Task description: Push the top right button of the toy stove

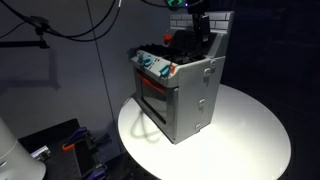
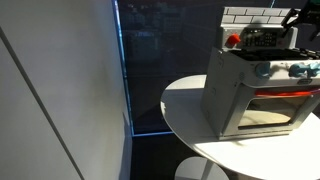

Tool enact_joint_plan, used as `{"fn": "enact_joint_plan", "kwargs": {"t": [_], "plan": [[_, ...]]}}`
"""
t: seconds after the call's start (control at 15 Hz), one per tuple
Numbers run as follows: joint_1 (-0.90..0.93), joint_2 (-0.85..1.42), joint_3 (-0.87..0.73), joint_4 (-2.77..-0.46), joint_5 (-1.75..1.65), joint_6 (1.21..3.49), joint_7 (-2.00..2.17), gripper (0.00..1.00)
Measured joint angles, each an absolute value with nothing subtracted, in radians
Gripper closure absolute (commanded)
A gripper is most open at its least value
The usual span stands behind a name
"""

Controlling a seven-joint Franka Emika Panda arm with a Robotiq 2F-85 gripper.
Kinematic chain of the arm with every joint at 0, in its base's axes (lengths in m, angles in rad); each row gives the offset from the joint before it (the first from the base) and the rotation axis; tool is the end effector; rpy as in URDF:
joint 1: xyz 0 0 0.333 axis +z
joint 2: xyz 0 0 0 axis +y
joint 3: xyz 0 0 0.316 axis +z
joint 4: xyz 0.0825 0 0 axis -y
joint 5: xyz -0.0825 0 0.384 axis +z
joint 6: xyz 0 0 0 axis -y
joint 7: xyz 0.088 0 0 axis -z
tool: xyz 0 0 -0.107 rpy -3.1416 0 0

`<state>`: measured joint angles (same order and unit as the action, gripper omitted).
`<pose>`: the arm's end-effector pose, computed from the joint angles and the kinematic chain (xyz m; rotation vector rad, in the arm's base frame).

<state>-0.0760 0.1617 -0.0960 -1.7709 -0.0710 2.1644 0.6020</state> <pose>0.6215 -0.1076 0.4895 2.8834 -1.1152 0.3785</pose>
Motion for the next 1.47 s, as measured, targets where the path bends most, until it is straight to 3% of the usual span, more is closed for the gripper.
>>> {"fn": "enact_joint_plan", "kwargs": {"t": [1.47], "plan": [[-0.070,0.123,-0.096,-1.781,-0.071,2.099,0.585,0.00]]}}
